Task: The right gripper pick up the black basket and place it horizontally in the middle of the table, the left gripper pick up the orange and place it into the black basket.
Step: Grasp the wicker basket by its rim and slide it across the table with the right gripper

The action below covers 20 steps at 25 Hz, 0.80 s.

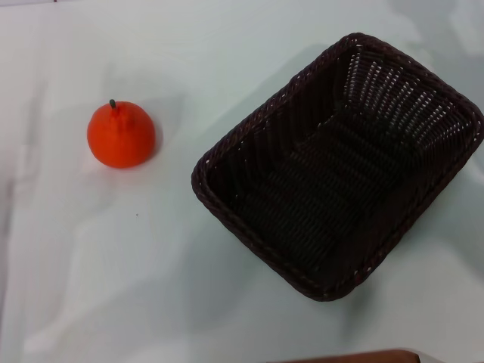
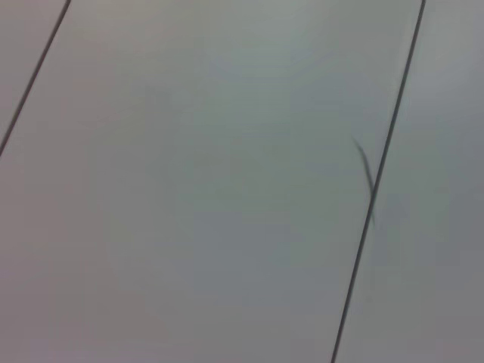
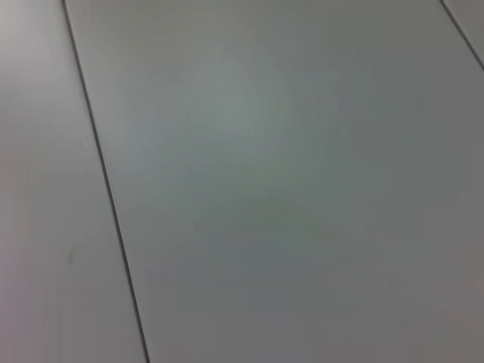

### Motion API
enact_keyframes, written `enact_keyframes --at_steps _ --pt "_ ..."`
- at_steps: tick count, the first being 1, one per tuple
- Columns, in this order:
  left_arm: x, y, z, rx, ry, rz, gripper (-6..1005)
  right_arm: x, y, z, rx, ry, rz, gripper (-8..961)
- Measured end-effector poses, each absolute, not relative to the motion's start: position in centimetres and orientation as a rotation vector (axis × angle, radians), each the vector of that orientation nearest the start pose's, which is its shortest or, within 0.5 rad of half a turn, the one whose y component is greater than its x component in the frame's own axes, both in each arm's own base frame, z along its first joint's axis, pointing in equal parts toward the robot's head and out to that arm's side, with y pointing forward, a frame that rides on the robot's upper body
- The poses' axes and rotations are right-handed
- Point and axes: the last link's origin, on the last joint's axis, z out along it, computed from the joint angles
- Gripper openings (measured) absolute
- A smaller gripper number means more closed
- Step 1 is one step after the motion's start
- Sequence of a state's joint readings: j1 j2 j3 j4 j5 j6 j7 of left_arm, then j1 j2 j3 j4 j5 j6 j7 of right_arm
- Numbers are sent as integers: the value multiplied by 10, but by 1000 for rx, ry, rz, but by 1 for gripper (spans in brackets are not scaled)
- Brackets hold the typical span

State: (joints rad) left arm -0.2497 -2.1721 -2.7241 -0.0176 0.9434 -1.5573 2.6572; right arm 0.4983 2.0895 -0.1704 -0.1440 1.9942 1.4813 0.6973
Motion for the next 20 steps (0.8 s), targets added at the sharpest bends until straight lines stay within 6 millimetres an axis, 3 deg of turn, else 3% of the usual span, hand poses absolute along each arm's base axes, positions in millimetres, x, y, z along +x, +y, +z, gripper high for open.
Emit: enact_keyframes --at_steps 12,16,20 --pt "-355 242 5 -1316 -674 -999 887 321 335 73 -591 -1478 -1314 904" --pt "-354 243 6 -1313 -673 -1004 887 317 341 88 -666 -1679 -1116 898" --pt "-355 244 7 -1315 -672 -1002 886 301 349 119 -839 -1880 -946 898"
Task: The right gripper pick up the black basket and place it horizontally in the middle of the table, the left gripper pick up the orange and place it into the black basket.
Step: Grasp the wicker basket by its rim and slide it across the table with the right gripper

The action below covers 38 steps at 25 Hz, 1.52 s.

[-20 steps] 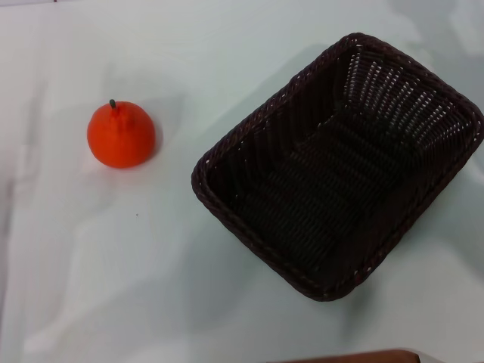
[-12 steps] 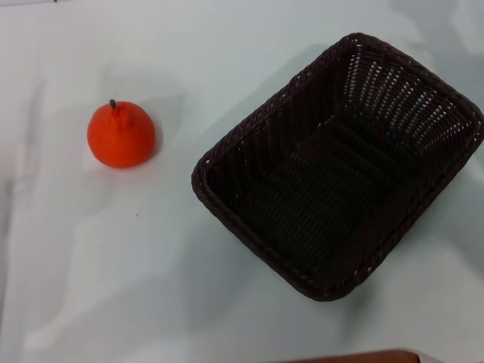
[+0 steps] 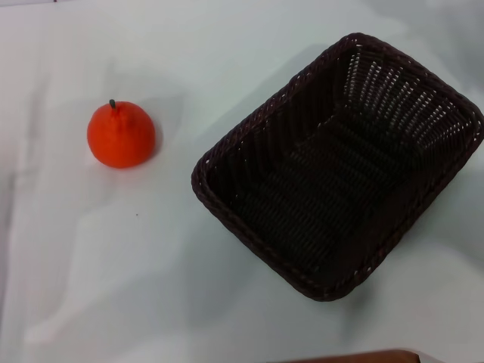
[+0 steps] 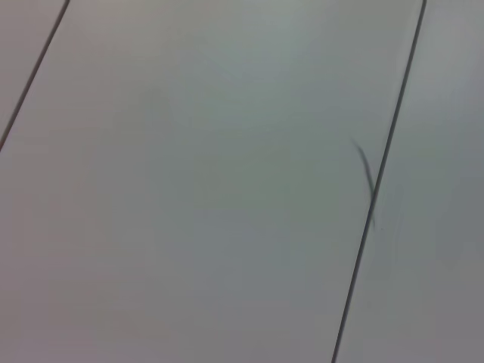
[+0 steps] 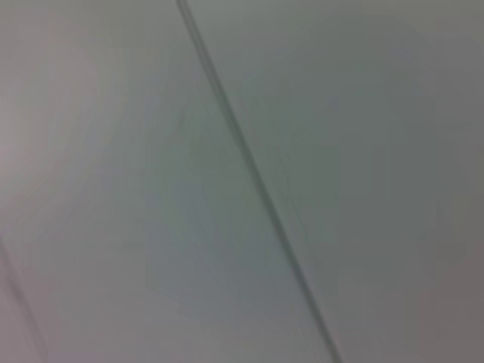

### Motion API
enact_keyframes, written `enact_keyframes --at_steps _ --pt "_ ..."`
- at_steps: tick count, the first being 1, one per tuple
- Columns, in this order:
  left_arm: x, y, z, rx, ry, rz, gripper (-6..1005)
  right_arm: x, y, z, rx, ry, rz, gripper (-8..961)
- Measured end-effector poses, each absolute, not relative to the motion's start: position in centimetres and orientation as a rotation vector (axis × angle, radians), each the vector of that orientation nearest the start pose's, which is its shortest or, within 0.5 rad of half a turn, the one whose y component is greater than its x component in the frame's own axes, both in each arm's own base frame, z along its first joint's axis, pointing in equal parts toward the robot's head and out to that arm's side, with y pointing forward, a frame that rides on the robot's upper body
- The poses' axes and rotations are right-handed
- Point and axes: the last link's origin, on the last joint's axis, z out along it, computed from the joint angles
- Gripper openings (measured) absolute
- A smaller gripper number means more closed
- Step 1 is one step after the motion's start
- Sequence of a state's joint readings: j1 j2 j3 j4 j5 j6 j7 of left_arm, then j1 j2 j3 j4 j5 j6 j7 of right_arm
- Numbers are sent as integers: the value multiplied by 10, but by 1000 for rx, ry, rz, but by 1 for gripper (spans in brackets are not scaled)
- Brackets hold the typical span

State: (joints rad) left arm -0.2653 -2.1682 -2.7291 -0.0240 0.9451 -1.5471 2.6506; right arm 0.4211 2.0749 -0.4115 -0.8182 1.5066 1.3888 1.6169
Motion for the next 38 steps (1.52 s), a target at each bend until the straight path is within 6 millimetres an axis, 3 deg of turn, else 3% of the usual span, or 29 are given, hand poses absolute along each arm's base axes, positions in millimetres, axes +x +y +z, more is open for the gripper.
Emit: enact_keyframes --at_steps 5,11,16,26,32,38 --pt "-353 244 6 -1314 -672 -1009 886 272 348 157 -1075 -2108 -852 899" --pt "-357 241 7 -1309 -678 -997 887 239 350 172 -1413 -2383 -771 901" --pt "-360 237 9 -1304 -676 -983 887 236 355 158 -1622 -2537 -796 904" --pt "-365 236 15 -1303 -663 -959 886 253 369 98 -1779 -2554 -659 868" --pt "-366 237 14 -1310 -668 -948 886 256 374 79 -1804 -2582 -699 833" --pt "-367 235 13 -1308 -673 -941 887 257 377 75 -1798 -2570 -700 799"
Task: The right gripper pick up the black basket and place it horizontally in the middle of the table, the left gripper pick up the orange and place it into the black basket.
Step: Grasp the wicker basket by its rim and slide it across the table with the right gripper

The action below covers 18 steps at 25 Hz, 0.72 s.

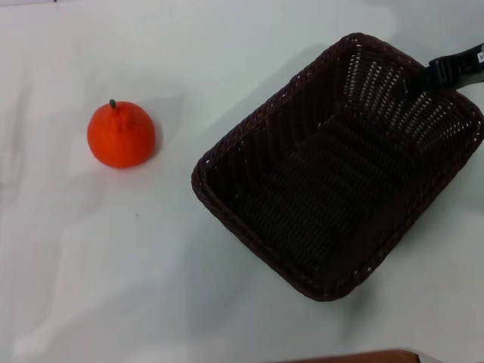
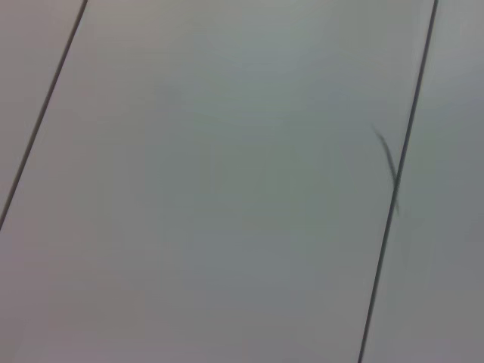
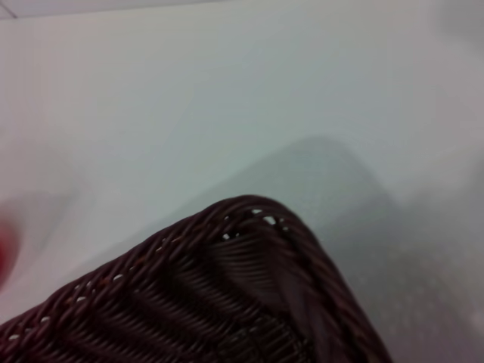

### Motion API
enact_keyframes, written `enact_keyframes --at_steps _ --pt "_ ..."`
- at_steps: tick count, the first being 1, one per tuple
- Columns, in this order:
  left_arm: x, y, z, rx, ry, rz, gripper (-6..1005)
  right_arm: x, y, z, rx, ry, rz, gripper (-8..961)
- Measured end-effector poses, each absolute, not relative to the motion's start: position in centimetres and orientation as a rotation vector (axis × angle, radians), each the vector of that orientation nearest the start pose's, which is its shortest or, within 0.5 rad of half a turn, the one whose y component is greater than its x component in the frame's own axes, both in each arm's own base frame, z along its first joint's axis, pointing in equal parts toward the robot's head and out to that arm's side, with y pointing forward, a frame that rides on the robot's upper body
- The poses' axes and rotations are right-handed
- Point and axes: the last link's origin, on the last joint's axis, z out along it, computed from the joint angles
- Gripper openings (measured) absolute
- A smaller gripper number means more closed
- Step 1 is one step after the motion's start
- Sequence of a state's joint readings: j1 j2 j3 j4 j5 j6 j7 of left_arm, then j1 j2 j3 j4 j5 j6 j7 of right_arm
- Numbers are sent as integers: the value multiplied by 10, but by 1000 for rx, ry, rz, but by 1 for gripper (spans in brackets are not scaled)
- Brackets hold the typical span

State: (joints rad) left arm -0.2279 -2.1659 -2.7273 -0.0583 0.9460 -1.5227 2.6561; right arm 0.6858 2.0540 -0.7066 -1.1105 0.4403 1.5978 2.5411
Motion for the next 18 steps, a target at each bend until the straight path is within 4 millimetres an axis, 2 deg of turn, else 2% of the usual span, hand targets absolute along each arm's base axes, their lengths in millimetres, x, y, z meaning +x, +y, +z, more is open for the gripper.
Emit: enact_keyframes --at_steps 5,10,12,18 --pt "-368 234 13 -1306 -674 -937 887 257 376 70 1716 2451 621 771" --pt "-367 235 13 -1308 -671 -938 887 258 376 68 1714 2448 613 570" --pt "-368 235 13 -1310 -672 -936 887 259 377 68 1720 2448 620 329" --pt "-367 238 10 -1326 -684 -928 887 261 376 69 1750 2438 633 271"
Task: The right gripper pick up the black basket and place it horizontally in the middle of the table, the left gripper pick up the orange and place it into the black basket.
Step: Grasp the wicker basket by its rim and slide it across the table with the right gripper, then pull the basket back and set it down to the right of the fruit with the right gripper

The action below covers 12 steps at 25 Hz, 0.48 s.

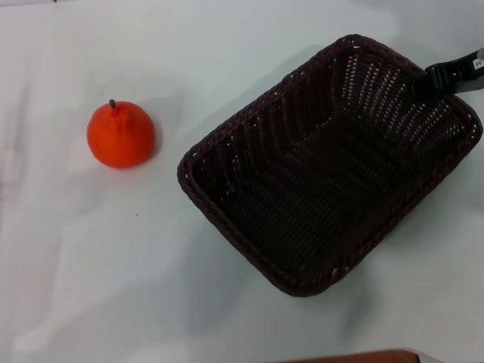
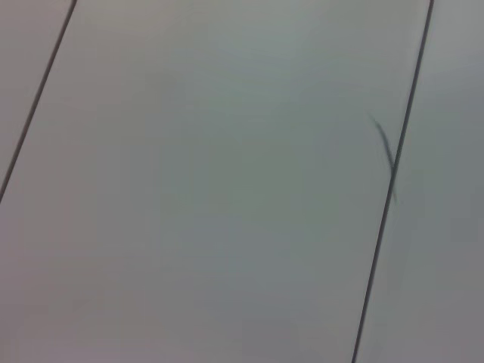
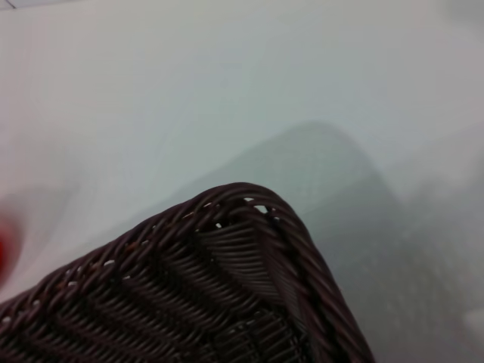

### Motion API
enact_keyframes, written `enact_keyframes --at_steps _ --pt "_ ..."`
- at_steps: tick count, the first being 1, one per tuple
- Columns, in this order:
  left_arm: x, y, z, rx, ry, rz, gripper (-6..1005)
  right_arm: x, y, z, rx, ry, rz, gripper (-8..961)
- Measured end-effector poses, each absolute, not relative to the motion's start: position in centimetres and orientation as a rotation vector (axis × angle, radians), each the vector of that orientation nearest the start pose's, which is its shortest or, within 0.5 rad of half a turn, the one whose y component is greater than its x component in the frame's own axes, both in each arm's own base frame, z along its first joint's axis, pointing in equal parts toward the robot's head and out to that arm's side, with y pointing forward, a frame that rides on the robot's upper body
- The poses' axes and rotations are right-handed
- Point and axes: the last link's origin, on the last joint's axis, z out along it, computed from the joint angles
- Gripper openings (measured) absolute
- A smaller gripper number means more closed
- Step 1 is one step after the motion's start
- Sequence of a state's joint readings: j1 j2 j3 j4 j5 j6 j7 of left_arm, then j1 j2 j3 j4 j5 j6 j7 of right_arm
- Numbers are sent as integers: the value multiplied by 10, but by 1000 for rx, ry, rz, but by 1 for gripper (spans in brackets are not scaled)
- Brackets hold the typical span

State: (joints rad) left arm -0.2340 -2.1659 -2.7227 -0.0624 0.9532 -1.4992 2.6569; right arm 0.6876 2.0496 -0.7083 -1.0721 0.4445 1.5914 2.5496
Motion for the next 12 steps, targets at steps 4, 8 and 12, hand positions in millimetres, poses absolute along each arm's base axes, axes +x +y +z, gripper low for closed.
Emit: enact_keyframes --at_steps 4,8,12 --pt "-367 238 10 -1326 -685 -927 886 266 371 73 1854 2432 620 232" --pt "-368 238 11 -1322 -686 -925 886 275 360 81 2055 2432 601 222" --pt "-367 241 10 -1329 -690 -924 886 291 348 81 2242 2403 643 223"
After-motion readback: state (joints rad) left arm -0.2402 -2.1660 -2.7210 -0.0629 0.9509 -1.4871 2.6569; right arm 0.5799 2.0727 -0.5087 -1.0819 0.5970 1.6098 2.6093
